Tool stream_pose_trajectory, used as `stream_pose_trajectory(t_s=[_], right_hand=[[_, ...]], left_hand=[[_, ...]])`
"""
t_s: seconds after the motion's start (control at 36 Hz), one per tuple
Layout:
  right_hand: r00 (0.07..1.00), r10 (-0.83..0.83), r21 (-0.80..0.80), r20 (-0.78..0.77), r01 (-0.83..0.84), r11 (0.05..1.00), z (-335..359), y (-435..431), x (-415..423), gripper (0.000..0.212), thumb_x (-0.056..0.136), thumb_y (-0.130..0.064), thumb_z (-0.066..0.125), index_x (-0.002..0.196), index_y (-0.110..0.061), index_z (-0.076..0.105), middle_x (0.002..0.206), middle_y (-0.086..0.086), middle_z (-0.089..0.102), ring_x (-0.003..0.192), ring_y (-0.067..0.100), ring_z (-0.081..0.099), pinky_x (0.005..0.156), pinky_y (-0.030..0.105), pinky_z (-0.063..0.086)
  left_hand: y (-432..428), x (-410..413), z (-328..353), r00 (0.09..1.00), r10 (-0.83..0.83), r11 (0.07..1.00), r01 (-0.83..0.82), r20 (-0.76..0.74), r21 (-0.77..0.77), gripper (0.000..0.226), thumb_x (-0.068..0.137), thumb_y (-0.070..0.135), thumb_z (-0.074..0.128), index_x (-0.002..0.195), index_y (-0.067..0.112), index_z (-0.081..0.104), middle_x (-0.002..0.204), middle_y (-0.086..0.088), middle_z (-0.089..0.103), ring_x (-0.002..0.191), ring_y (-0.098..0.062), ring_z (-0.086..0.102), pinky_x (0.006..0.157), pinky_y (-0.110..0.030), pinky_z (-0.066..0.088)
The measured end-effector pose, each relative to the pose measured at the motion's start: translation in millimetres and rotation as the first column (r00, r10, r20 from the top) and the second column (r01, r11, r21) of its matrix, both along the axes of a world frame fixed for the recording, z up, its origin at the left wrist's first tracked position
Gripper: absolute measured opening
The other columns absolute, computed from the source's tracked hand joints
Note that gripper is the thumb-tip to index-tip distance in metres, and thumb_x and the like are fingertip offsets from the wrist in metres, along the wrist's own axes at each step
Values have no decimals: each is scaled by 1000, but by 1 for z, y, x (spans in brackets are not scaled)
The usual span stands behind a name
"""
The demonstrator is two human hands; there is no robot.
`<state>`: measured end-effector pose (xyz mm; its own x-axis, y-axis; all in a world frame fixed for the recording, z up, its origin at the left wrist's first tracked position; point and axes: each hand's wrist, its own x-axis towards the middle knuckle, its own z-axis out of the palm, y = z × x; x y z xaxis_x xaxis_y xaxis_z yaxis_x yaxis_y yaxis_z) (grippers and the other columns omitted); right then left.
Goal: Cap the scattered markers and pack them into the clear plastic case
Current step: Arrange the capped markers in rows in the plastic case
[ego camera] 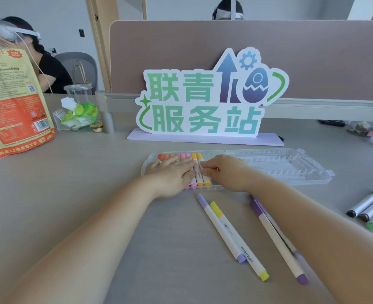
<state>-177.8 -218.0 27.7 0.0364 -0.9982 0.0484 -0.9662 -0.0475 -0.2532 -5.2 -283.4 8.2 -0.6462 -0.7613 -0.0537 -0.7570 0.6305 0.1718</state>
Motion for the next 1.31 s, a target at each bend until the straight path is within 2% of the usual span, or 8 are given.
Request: stream_pose_trajectory(t_s=[0.08,0.25,0.44,0.56,0.83,1.0,1.22,1.31], right_hand=[[997,31,37,76,-34,999,6,5,6,30,101,-30,39,77,-18,54,70,-5,47,77,20,44,76,34,35],[940,-17,-55,340,38,998,15,22,6,33,97,-28,51,127,-19,59,124,1,61,110,16,56,95,24,40],[881,-5,-180,474,102,978,17,72,-16,16,91,-24,61,103,-21,72,95,-13,68,90,7,62,74,6,43],[897,-48,-170,439,136,976,9,102,-27,14,90,-21,62,99,-19,73,92,-12,68,90,11,61,73,7,42],[873,-107,-178,475,215,960,7,125,-32,11,90,-18,62,87,-15,73,86,-9,67,81,7,59,69,10,42],[930,-209,-22,303,226,974,14,130,-34,25,80,-33,72,76,-9,64,67,-6,51,61,10,45,60,23,37],[975,-220,84,16,218,972,20,137,-32,38,80,-52,63,76,-15,57,73,-4,51,69,13,46,70,28,34],[968,-214,73,-133,225,972,22,138,-26,41,84,-53,56,65,-18,45,64,-5,46,65,14,43,79,31,33]], left_hand=[[-7,7,1,999,-37,999,37,-7,19,47,100,48,16,147,45,13,156,25,-1,145,-4,-3,118,-44,5],[14,11,13,996,-29,994,21,-81,-103,39,100,42,29,136,38,44,157,18,14,145,-6,12,117,-35,11],[78,12,9,873,-96,994,57,-478,-95,11,86,36,63,96,37,69,112,13,56,110,-13,50,98,-36,40],[111,1,12,872,-46,998,55,-488,3,14,78,46,69,70,37,62,93,10,53,95,-10,51,91,-34,42],[133,-7,7,857,146,988,-99,-494,121,28,75,46,73,57,29,58,87,11,42,87,-11,50,86,-30,47],[145,-23,15,908,241,968,-250,-341,19,58,71,65,63,44,18,43,97,-6,53,96,-20,55,82,-34,49],[140,-29,8,922,239,956,-278,-304,-92,34,66,50,59,68,17,66,89,-2,53,95,-23,55,67,-30,40],[140,-25,6,912,214,964,-254,-349,-74,33,64,47,57,56,16,62,71,-1,49,89,-24,56,63,-30,41]])
